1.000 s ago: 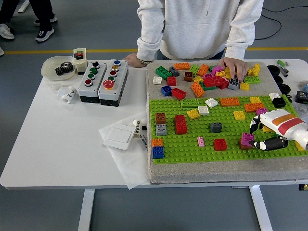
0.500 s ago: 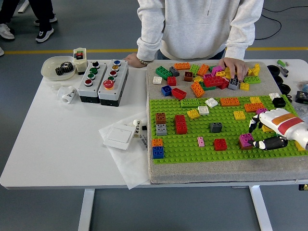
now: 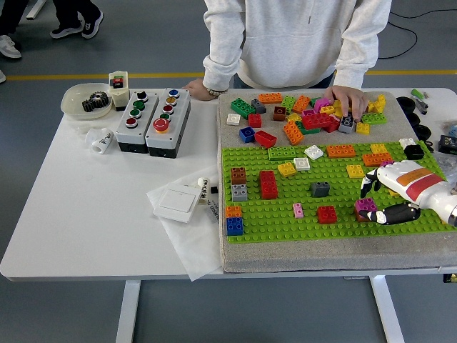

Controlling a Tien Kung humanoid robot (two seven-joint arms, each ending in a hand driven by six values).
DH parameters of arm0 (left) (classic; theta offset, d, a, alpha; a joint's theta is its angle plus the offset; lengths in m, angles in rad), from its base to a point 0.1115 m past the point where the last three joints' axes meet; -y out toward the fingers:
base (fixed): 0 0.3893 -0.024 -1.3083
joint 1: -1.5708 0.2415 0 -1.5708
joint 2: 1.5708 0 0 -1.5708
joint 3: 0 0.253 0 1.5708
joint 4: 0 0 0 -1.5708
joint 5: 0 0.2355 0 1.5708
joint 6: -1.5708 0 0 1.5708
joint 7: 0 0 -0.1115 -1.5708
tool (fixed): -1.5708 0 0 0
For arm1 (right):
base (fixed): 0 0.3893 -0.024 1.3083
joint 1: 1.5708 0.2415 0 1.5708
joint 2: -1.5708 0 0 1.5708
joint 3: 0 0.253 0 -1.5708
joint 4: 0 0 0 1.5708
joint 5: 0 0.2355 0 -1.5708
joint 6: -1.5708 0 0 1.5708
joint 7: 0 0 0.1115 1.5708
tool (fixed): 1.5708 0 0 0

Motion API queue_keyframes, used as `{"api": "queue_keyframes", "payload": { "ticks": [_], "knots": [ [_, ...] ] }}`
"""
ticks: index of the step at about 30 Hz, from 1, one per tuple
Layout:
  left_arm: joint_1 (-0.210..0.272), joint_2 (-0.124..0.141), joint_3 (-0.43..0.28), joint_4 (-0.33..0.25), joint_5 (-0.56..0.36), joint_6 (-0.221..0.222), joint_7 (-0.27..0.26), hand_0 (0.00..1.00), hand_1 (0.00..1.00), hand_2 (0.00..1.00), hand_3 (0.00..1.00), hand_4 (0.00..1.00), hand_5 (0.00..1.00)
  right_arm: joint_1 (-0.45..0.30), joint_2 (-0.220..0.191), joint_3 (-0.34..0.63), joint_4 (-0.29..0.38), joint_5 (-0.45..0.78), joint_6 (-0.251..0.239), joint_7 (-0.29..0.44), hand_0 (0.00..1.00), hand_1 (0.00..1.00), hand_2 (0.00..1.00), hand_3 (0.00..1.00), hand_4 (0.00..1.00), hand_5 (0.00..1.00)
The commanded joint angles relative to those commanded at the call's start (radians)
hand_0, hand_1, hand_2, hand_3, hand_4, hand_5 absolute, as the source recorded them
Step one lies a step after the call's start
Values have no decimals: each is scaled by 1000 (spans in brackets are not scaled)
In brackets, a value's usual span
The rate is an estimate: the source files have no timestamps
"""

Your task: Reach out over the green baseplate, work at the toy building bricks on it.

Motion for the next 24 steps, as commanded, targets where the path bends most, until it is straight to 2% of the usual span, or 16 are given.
{"api": "queue_keyframes", "payload": {
  "ticks": [24],
  "knots": [
    [-9, 2, -15, 0, 12, 0, 0, 719, 736, 781, 615, 658, 628, -32, -13, 1, 44, 13, 2, -12, 530, 536, 578, 513, 845, 397]
  ]
}}
